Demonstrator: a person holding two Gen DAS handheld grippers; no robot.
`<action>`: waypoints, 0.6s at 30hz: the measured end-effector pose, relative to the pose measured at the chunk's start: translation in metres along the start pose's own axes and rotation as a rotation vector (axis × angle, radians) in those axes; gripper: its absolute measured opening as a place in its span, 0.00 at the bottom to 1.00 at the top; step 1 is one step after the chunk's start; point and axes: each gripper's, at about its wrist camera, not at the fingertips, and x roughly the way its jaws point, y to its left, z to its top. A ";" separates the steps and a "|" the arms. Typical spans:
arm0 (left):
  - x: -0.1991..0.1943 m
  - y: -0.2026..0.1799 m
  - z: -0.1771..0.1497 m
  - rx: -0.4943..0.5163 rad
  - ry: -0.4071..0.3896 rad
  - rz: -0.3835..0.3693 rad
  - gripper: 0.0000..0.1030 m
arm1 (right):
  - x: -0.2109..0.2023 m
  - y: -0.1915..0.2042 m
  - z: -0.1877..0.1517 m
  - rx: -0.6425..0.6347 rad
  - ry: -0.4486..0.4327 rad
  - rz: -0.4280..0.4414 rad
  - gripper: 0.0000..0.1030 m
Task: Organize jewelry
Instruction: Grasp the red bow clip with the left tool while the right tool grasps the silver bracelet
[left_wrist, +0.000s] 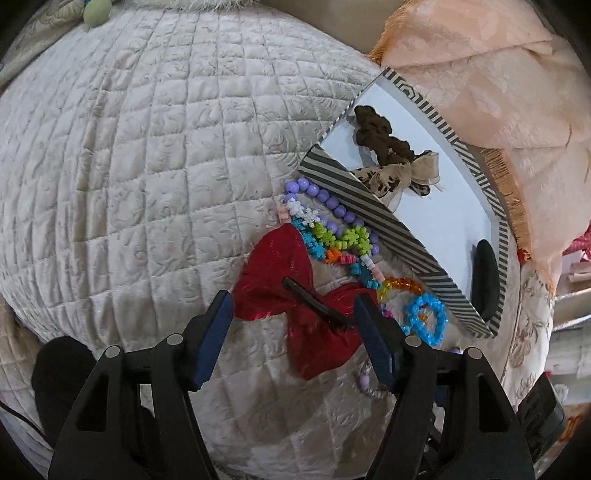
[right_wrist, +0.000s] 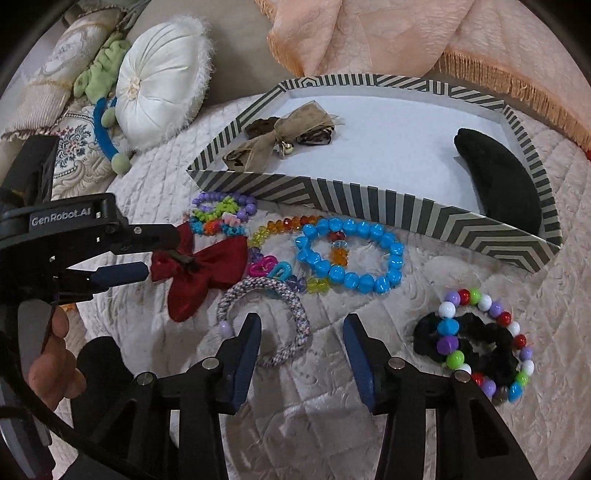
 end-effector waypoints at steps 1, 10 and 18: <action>0.003 -0.001 0.000 -0.007 0.001 0.007 0.66 | 0.001 0.000 0.000 -0.009 -0.003 -0.004 0.42; 0.016 -0.012 -0.001 0.000 -0.014 0.051 0.65 | 0.005 0.006 -0.002 -0.111 -0.006 -0.059 0.14; 0.013 -0.010 -0.002 0.051 -0.012 -0.001 0.20 | -0.014 -0.001 -0.004 -0.107 -0.020 -0.039 0.09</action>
